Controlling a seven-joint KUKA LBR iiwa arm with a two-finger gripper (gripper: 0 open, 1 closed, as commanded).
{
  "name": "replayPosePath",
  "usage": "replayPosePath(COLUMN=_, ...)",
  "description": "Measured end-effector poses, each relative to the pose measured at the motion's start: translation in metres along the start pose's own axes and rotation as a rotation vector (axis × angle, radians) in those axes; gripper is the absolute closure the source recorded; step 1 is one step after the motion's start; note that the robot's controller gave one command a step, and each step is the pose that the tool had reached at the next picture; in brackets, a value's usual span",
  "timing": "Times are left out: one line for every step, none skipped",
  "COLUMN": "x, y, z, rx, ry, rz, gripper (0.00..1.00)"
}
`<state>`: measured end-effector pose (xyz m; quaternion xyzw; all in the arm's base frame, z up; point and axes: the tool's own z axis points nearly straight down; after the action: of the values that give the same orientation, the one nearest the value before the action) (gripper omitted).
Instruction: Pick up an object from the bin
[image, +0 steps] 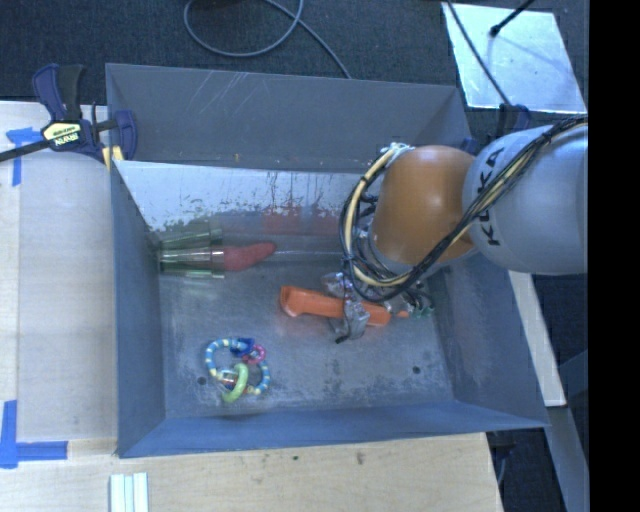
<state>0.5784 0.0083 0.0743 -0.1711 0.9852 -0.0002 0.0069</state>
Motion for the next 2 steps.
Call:
replayPosePath(x=0.0049, y=-0.0328, z=-0.1235, rx=0.001, ry=-0.003, rz=0.004, gripper=1.00)
replayPosePath(x=0.0050, y=-0.0328, z=-0.1234, rx=0.001, ry=-0.003, rz=0.004, gripper=1.00)
